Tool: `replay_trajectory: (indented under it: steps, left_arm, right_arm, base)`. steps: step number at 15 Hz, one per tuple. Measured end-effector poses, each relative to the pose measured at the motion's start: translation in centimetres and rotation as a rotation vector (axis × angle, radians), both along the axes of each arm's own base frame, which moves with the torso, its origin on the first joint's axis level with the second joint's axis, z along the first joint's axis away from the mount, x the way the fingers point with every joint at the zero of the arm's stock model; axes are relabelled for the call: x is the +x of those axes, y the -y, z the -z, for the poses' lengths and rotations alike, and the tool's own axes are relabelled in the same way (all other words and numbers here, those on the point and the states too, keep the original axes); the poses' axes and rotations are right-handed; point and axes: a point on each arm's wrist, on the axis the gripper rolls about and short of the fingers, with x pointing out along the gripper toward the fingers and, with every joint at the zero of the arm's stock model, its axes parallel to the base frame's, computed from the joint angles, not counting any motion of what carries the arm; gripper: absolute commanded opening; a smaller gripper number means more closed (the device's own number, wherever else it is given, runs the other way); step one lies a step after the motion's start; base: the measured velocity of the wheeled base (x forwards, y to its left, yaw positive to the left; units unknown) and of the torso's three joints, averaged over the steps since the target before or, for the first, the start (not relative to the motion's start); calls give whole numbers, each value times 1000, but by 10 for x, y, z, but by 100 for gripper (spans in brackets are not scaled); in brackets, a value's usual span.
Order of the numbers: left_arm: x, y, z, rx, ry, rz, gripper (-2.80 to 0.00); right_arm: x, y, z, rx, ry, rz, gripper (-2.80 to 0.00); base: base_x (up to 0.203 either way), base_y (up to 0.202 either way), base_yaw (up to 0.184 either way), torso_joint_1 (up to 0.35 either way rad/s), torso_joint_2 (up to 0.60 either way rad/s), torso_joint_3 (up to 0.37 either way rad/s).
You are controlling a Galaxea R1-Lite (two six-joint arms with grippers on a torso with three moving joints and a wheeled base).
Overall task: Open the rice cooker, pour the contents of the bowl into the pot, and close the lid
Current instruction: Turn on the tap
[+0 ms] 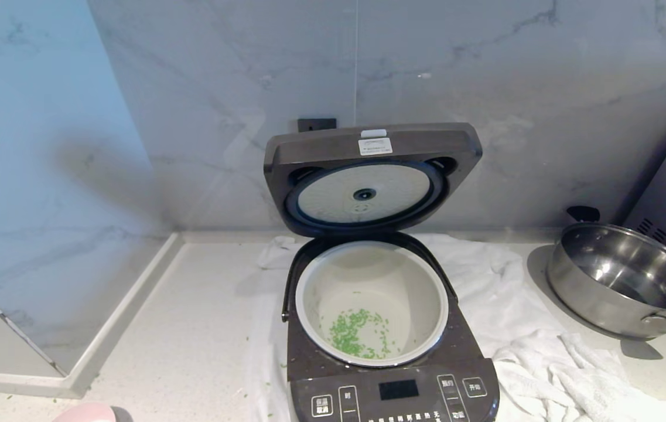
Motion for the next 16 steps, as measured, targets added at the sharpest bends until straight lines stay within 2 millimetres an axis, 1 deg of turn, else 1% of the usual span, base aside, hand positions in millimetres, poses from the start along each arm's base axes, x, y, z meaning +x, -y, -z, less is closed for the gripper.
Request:
replay_trajectory:
  steps: [6, 16]
  left_arm:
    - [0, 0, 0, 2, 0, 1, -280]
    - [0, 0, 0, 4, -2, 2, -280]
  right_arm:
    - [0, 0, 0, 4, 9, 2, -280]
    - [0, 0, 0, 9, 9, 5, -280]
  base:
    - [-10, 0, 1, 1, 1, 0]
    - [-191, 0, -1, 2, 1, 4]
